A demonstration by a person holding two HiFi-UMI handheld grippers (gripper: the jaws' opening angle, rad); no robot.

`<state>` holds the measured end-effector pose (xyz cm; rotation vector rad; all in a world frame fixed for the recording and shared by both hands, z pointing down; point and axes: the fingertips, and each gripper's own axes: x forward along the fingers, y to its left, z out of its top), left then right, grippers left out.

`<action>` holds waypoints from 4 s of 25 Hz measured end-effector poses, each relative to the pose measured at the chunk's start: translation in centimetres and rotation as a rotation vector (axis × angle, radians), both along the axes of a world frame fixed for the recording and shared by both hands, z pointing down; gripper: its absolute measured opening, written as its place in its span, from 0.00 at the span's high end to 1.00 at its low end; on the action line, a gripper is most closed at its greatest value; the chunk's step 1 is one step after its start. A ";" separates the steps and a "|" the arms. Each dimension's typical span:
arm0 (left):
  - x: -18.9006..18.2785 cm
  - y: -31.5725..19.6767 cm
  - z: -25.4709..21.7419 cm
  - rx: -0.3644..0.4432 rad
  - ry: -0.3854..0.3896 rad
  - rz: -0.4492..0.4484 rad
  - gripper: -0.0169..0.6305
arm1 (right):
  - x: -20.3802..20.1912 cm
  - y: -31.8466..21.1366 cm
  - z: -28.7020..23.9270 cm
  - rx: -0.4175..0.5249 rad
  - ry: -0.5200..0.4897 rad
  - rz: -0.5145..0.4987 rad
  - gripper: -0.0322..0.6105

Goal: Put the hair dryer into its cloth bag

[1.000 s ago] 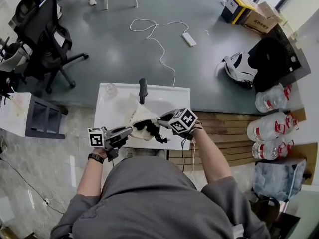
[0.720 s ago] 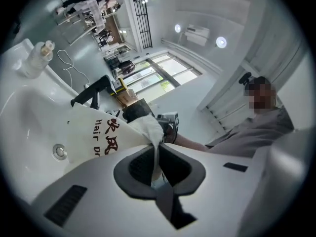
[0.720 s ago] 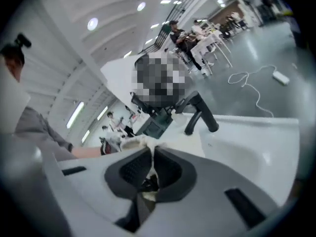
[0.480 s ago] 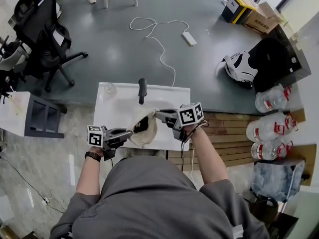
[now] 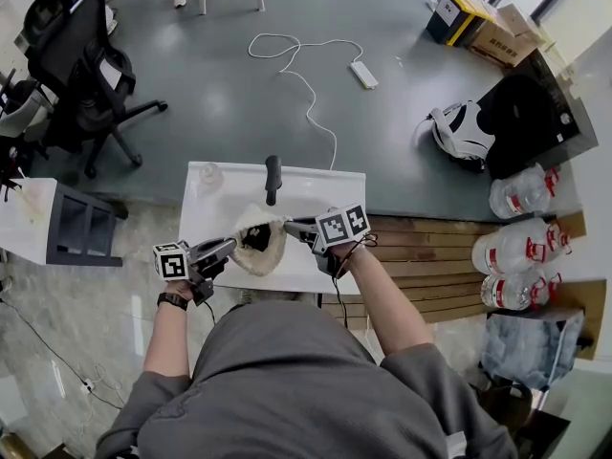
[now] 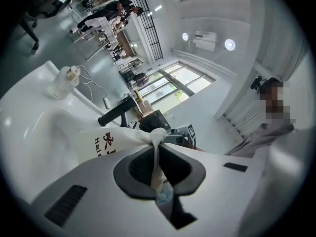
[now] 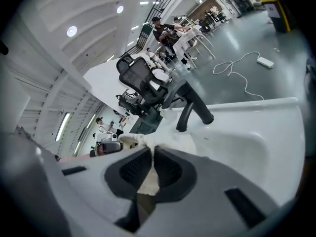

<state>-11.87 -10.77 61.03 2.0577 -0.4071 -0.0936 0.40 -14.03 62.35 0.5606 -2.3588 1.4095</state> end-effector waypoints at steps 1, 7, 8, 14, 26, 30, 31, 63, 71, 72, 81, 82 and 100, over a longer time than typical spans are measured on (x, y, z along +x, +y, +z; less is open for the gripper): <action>-0.4 -0.3 0.1 -0.006 0.001 -0.020 0.94 | -0.4 -0.1 0.4 -0.007 0.004 0.002 0.93; -0.6 -0.6 3.4 -0.058 -0.141 -0.041 0.92 | -0.8 -1.0 3.9 -0.024 0.133 0.046 0.93; -0.1 -0.4 3.8 -0.063 -0.159 -0.030 0.92 | -0.4 -1.1 4.4 -0.026 0.157 0.059 0.93; 3.3 -0.8 3.7 -0.058 -0.133 0.012 0.89 | 3.0 -2.3 6.7 -0.023 0.298 0.140 0.93; 3.9 -1.2 1.6 0.020 -0.140 0.077 0.75 | 7.0 -2.7 9.5 -0.028 0.426 0.190 0.93; 2.9 -0.9 1.5 0.016 -0.143 0.066 0.75 | 8.9 -2.6 11.0 -0.050 0.464 0.212 0.93; 2.5 -0.8 1.6 0.013 -0.145 0.059 0.75 | 9.4 -2.6 11.4 -0.058 0.473 0.219 0.93; -2.0 -0.8 4.0 -0.020 -0.251 -0.058 0.76 | 17.9 -0.7 12.6 0.001 0.727 0.397 0.90; -0.5 -3.6 1.4 0.155 -0.378 -0.081 0.76 | 18.2 -3.0 2.7 0.464 0.763 0.496 0.90; -0.3 -4.1 1.0 0.179 -0.391 -0.092 0.76 | 18.2 -3.0 1.4 0.516 0.763 0.506 0.90; -0.1 -7.9 -4.3 0.437 -0.571 -0.243 0.76 | 17.0 -2.6 -8.6 0.822 0.713 0.620 0.90; 0.0 -8.2 -5.0 0.462 -0.584 -0.256 0.77 | 17.0 -2.5 -9.4 0.844 0.710 0.631 0.90; 1.8 -8.7 -12.1 0.795 -0.719 -0.366 0.97 | 17.0 -0.6 -16.8 1.040 0.684 0.765 0.95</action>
